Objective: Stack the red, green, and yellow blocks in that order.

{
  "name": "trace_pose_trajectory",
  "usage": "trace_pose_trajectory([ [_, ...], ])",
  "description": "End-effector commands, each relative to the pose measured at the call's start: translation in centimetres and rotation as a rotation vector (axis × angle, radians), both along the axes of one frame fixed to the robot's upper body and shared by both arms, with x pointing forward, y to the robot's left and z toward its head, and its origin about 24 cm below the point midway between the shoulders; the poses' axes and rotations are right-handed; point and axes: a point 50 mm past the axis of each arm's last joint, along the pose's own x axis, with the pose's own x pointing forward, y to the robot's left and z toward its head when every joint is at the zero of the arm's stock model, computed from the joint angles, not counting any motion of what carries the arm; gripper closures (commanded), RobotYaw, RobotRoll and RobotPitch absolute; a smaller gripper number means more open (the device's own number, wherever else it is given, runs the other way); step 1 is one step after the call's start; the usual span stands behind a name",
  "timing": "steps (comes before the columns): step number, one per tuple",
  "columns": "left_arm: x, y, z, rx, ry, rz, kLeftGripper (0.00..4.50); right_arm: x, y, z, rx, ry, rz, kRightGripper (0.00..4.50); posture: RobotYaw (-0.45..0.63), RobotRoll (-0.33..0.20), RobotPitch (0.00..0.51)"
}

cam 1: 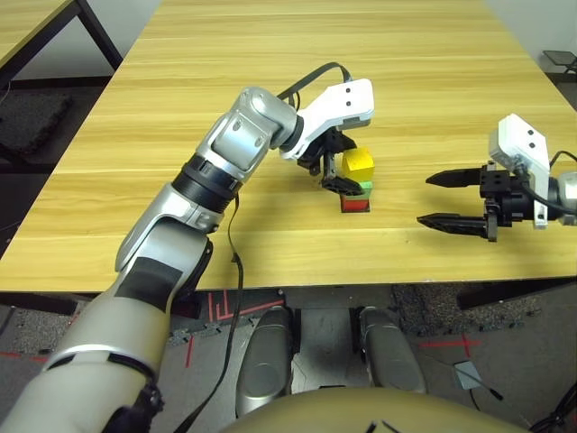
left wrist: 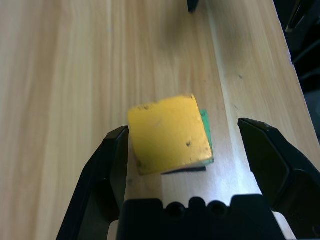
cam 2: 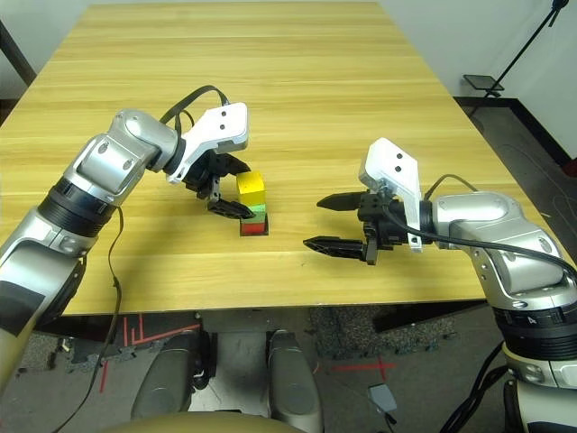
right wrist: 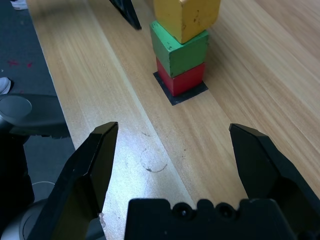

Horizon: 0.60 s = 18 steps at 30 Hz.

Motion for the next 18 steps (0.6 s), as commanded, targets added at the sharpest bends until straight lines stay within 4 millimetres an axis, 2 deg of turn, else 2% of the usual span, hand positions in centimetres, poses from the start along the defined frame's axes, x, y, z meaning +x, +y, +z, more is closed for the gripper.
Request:
trace_pose_trajectory([
  [1, -0.5, 0.8, 1.2, -0.094, -0.023, 0.064, 0.03, 0.3, -1.3, 0.2, -0.025, 0.006, -0.022, 0.0, 0.04, -0.03, 0.092],
  [3, -1.3, 2.1, 1.8, -0.193, -0.019, 0.13, 0.03, 0.6, -2.6, 0.3, -0.018, 0.003, -0.056, 0.0, 0.06, -0.042, 0.089],
  [5, -2.0, 3.6, 2.9, -0.368, -0.015, 0.224, 0.03, 1.0, -4.0, 0.4, 0.002, -0.004, -0.115, 0.0, 0.07, -0.048, 0.088],
  [8, -2.1, 6.0, 3.8, -0.62, -0.059, 0.436, 0.03, 2.0, -6.4, -0.1, 0.005, -0.037, -0.273, 0.0, 0.09, -0.059, 0.085],
  [10, -1.5, 9.4, 2.5, -0.764, -0.174, 0.75, 0.03, 4.3, -8.7, -0.8, 0.064, -0.161, -0.523, 0.0, 0.12, -0.075, 0.086],
  [12, -1.5, 12.2, 0.4, -0.811, -0.303, 1.011, 0.03, 6.2, -10.4, -1.6, 0.145, -0.272, -0.746, 0.0, 0.12, -0.087, 0.088],
  [15, -2.5, 14.2, -2.8, -0.818, -0.392, 1.215, 0.03, 7.1, -11.9, -2.6, 0.253, -0.37, -0.945, 0.0, 0.13, -0.095, 0.092],
  [18, -3.0, 14.9, -5.3, -0.799, -0.454, 1.311, 0.03, 7.0, -13.0, -3.7, 0.265, -0.404, -1.047, 0.0, 0.12, -0.108, 0.097],
])
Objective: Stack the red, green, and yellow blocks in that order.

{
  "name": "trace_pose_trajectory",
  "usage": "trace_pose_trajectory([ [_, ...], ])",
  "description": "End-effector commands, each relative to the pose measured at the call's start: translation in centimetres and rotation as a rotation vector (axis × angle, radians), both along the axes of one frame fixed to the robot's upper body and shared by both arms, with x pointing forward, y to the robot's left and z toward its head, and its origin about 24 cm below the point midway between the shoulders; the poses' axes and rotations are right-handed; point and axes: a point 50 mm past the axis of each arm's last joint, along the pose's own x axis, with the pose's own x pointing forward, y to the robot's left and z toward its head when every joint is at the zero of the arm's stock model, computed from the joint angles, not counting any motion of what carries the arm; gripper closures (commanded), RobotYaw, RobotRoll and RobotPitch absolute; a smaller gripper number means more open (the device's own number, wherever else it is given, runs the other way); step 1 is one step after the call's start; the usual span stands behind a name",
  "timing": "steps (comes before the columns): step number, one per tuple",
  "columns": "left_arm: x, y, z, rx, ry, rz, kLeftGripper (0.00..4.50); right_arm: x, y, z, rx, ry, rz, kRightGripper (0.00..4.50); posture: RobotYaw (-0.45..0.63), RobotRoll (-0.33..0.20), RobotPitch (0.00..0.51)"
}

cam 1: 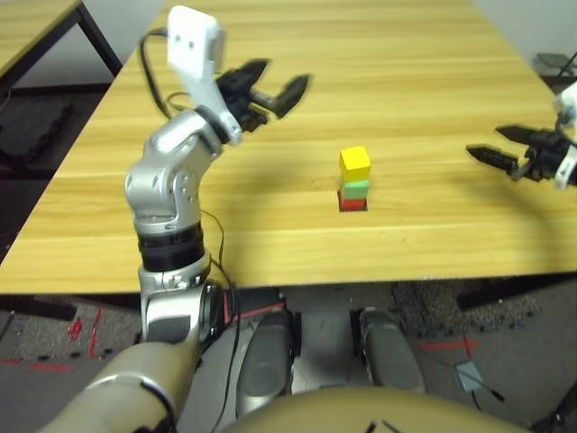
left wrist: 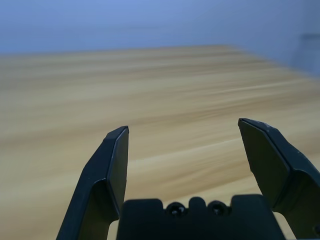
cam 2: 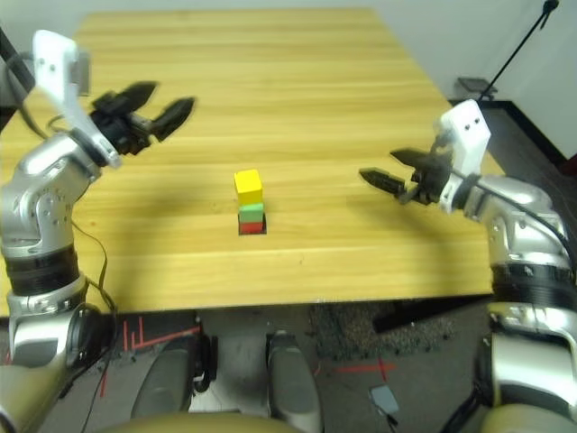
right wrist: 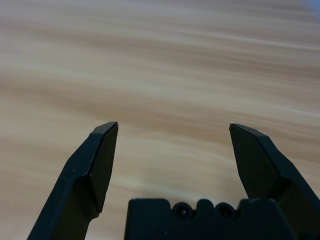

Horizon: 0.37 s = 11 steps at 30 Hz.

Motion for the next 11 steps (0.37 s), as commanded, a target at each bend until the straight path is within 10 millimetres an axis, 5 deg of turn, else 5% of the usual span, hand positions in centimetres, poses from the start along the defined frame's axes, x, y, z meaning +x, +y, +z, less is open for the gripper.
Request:
trace_pose_trajectory([
  [1, -0.5, 0.7, -1.7, 0.026, -0.055, 0.128, 0.03, -0.2, -1.3, -1.2, -0.005, -0.045, -0.12, 0.0, 0.11, -0.116, 0.099],
  [11, -2.5, 2.8, -7.4, 0.076, -0.019, 0.312, 0.03, -2.9, -3.9, -5.0, -0.008, -0.031, -0.327, 0.0, 0.11, -0.122, 0.093],
])
